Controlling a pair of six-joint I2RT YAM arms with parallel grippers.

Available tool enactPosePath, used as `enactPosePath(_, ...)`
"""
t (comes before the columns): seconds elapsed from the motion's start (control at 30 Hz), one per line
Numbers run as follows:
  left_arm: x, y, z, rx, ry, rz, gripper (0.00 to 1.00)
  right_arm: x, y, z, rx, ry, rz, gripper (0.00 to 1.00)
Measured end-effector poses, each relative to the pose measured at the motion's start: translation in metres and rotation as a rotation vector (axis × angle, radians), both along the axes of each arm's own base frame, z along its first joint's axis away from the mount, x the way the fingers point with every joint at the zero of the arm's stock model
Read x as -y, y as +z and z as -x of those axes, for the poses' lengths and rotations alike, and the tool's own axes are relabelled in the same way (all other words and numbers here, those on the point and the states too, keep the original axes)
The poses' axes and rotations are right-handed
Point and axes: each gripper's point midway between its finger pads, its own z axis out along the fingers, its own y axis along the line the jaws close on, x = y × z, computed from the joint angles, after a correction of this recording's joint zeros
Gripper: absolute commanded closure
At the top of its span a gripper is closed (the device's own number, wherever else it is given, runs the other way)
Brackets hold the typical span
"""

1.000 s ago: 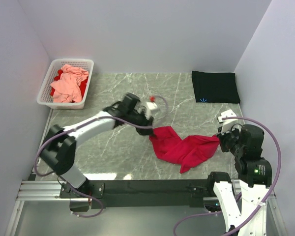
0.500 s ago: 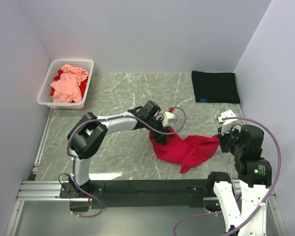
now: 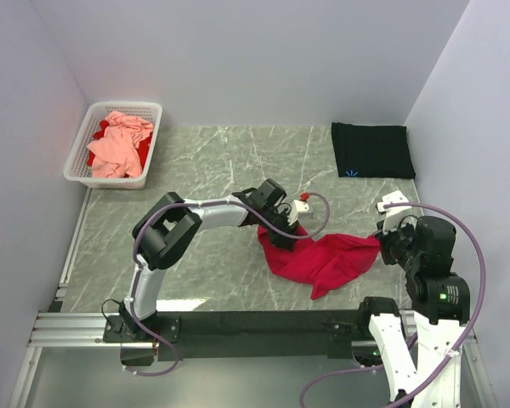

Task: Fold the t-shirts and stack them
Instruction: Flatten the tshirt out

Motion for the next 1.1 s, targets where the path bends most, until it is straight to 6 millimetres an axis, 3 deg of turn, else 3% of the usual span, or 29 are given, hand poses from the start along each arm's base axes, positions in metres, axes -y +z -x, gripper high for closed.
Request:
enactPosePath(0.03, -0.001, -0.001, 0.001, -0.004, -0.007, -0.003, 0.99, 0.001, 0.0, 0.0, 0.0, -0.003, 0.002, 1.0)
enactPosePath(0.17, -0.007, 0.015, 0.0, -0.018, -0.003, 0.029, 0.99, 0.002, 0.001, 0.0, 0.004, -0.01, 0.008, 1.0)
enactPosePath(0.3, -0.035, 0.061, -0.02, -0.006, 0.073, 0.076, 0.99, 0.004, 0.002, -0.001, 0.012, -0.017, 0.013, 1.0)
enactPosePath(0.47, -0.097, 0.153, -0.07, 0.13, 0.25, 0.177, 0.99, 0.003, 0.008, -0.012, 0.037, -0.013, 0.007, 1.0)
enactPosePath(0.57, -0.133, 0.189, -0.091, 0.21, 0.357, 0.204, 0.99, 0.004, 0.011, -0.028, 0.039, -0.015, -0.002, 1.0)
enactPosePath(0.67, -0.169, 0.21, -0.109, 0.267, 0.471, 0.199, 0.99, 0.005, 0.02, -0.051, 0.051, -0.019, -0.01, 1.0)
enactPosePath(0.87, -0.243, 0.241, -0.144, 0.372, 0.73, 0.156, 0.99, 0.013, 0.054, -0.088, 0.14, -0.025, 0.008, 1.0)
enactPosePath(0.97, -0.271, 0.275, -0.156, 0.464, 0.819, 0.172, 0.99, 0.014, 0.073, -0.096, 0.192, -0.018, 0.004, 1.0)
enactPosePath(1.1, -0.289, 0.33, -0.147, 0.602, 0.866, 0.23, 0.99, 0.006, 0.119, -0.1, 0.3, 0.028, -0.012, 1.0)
